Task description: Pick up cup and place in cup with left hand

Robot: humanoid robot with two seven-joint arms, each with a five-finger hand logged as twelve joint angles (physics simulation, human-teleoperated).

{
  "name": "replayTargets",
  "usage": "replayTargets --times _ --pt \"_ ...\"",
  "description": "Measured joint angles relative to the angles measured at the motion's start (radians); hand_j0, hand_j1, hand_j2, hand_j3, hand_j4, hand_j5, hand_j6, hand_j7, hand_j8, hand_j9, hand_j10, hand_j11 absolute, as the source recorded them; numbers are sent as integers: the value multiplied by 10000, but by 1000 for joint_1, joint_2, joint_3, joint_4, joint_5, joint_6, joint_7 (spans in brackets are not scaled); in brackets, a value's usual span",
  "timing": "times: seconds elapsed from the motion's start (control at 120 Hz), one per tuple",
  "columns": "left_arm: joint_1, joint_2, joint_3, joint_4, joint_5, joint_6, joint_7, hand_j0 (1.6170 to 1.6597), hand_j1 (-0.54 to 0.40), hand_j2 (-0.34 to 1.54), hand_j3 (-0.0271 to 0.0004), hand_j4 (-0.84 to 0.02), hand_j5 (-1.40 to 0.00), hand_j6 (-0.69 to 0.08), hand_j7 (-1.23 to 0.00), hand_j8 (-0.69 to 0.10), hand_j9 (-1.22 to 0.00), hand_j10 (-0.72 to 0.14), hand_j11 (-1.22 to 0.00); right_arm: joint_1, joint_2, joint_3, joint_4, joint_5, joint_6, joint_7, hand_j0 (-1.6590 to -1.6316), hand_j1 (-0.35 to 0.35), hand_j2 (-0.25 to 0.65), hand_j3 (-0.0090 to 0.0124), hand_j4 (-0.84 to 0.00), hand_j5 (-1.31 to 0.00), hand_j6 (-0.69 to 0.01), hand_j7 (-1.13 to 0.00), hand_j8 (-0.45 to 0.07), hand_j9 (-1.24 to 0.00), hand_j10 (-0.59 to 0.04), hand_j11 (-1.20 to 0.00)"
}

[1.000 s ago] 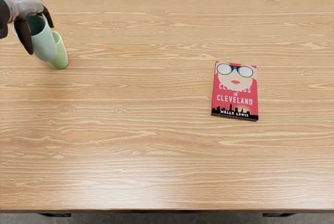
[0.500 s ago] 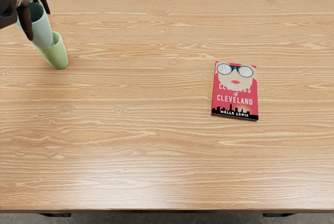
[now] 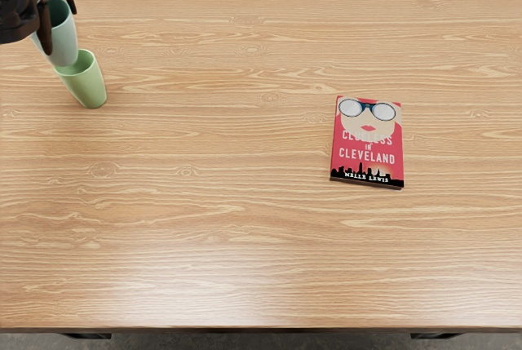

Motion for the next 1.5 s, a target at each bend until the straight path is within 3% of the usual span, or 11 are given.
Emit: replayTargets --times 0.133,0.242,0.408,0.692,0.958,1.175,1.5 --pt "5 -25 6 36 -1 1 -4 16551 -535 590 0 -4274 -5505 -3664 -5652 -3390 -5634 -4180 -5629 0 0 0 0 0 0 0 -16581 -3103 -65 0 -325 -421 -326 -420 -326 -421 -325 -421" --pt "2 -31 9 59 -1 2 -20 16554 -482 536 0 -4268 -5504 -3730 -5594 -3402 -5606 -4193 -5603 0 0 0 0 0 0 0 -16581 -3103 -65 0 -325 -421 -326 -420 -326 -421 -325 -420" --pt "8 -48 10 95 -5 3 -69 16555 -426 459 0 -4282 -5468 -3843 -5562 -3442 -5584 -4199 -5581 0 0 0 0 0 0 0 -16581 -3104 -65 0 -324 -419 -325 -419 -325 -419 -324 -419" --pt "14 -69 12 146 -10 -1 -120 16555 -417 462 0 -4263 -5430 -3797 -5524 -3495 -5549 -4180 -5546 0 0 0 0 0 0 0 -16581 -3104 -65 0 -324 -419 -325 -419 -324 -419 -323 -419" --pt "5 -106 20 236 -14 -50 -204 16558 -439 531 0 -4241 -5441 -3951 -5521 -3579 -5534 -4172 -5533 0 0 0 0 0 0 0 -16581 -3103 -65 0 -325 -420 -326 -420 -325 -420 -324 -420" --pt "3 -112 31 300 -11 -71 -229 16559 -505 631 0 -4195 -5491 -3763 -5529 -3470 -5529 -4162 -5524 0 0 0 0 0 0 0 -16581 -3104 -65 0 -324 -419 -325 -419 -324 -419 -324 -419" --pt "10 -123 31 312 -14 -76 -235 16559 -476 632 0 -4176 -5499 -3825 -5542 -3446 -5515 -4156 -5510 0 0 0 0 0 0 0 -16581 -3103 -65 0 -325 -420 -325 -420 -325 -420 -324 -420"
